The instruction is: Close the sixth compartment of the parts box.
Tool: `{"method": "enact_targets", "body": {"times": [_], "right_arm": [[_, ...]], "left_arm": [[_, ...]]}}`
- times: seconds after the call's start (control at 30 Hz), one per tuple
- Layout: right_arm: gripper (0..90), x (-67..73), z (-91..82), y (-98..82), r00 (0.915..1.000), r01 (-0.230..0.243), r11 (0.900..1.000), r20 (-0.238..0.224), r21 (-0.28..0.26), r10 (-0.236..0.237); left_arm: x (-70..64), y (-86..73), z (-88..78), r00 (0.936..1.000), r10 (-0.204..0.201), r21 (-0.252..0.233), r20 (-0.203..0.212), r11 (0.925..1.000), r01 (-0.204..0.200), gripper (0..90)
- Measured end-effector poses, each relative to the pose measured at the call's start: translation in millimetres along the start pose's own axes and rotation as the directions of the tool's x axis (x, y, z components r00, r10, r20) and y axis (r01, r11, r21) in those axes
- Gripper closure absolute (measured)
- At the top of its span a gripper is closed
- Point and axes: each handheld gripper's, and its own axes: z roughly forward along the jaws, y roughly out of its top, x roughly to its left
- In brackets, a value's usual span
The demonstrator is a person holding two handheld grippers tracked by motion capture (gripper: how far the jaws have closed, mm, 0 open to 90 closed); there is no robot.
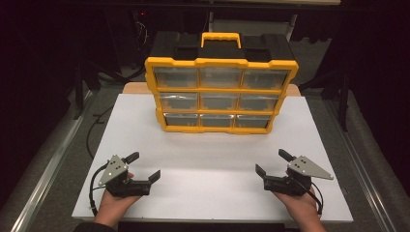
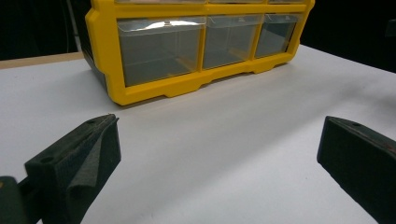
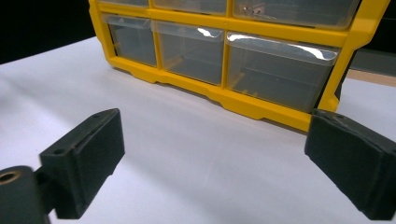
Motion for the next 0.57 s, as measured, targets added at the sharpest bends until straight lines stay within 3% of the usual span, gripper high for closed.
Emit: {"method": "enact_targets", "body": {"times": [0.57], "right_arm": [[1.0,4.4,-2.8,-2.3,0.9997,0.001,1.000,-0.025,-0.011,-0.001]], "left_arm": [[0.2,-0.1,-0.2,1.0000,0.000,-0.002,0.002,1.0000,0.000,0.1]]}}
